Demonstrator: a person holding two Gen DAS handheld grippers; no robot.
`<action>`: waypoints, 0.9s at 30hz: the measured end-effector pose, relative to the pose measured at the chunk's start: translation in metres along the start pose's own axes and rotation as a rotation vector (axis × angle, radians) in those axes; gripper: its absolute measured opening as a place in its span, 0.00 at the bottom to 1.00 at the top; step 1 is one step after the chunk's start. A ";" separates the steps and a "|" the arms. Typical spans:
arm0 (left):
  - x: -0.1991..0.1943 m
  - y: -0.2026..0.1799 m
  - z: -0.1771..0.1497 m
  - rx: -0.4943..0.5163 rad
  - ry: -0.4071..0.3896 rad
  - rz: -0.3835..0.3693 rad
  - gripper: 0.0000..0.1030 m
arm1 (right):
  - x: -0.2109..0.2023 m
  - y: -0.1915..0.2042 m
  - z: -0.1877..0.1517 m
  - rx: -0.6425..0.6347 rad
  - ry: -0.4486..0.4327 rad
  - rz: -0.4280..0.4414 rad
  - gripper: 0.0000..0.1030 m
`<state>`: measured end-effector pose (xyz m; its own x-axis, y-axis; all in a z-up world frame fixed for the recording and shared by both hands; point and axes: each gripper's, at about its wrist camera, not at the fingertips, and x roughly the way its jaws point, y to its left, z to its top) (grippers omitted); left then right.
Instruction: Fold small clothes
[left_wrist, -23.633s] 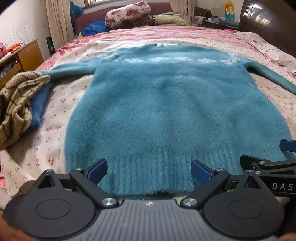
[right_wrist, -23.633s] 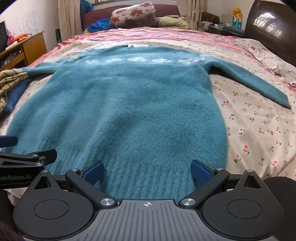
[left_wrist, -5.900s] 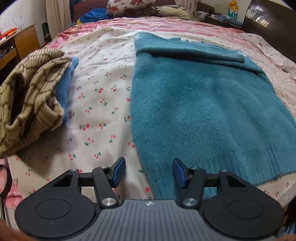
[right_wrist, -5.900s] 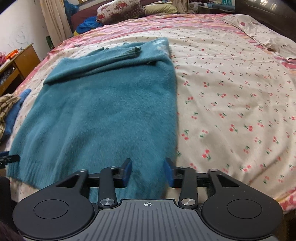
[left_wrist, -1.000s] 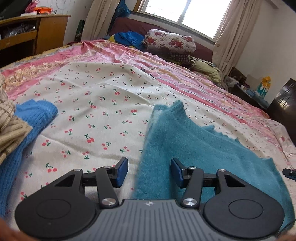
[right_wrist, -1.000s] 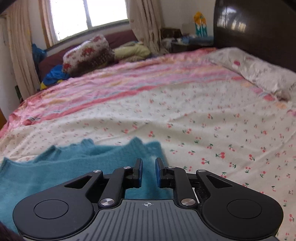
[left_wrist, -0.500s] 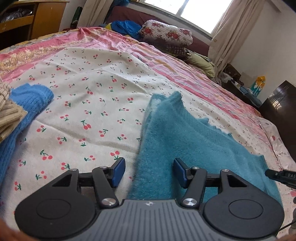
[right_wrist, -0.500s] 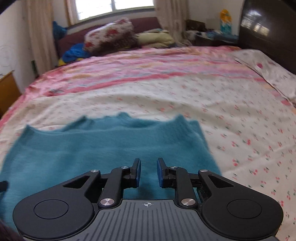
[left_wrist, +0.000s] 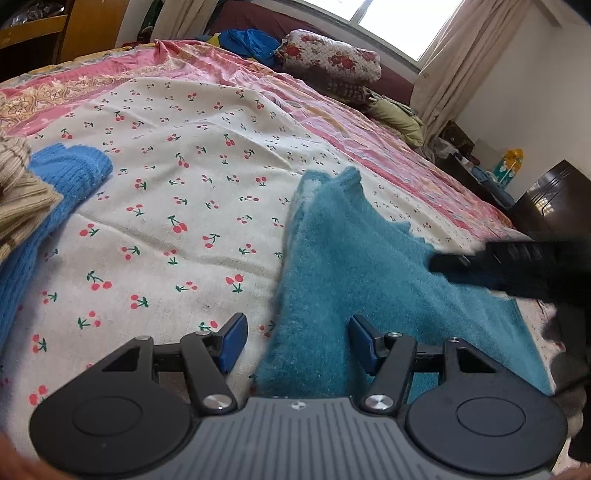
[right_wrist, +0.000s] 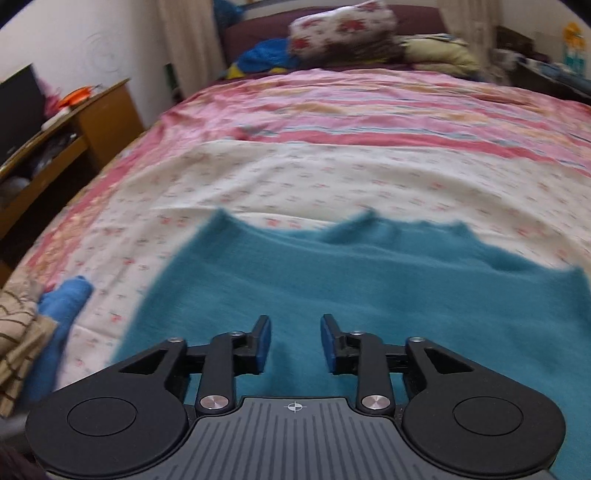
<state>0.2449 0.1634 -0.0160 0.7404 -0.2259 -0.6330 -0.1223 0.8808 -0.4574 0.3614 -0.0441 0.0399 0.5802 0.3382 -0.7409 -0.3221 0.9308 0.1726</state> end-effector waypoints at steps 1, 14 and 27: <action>0.000 0.000 0.000 0.004 -0.001 -0.002 0.63 | 0.005 0.010 0.005 -0.015 0.012 0.009 0.34; 0.002 -0.005 -0.003 0.043 0.008 -0.037 0.42 | 0.071 0.088 0.051 -0.103 0.147 -0.003 0.48; 0.002 -0.010 -0.005 0.080 0.010 -0.029 0.42 | 0.115 0.133 0.023 -0.430 0.191 -0.254 0.50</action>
<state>0.2438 0.1516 -0.0156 0.7360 -0.2559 -0.6268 -0.0471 0.9042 -0.4244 0.4021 0.1221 -0.0074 0.5464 0.0409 -0.8365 -0.4896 0.8260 -0.2794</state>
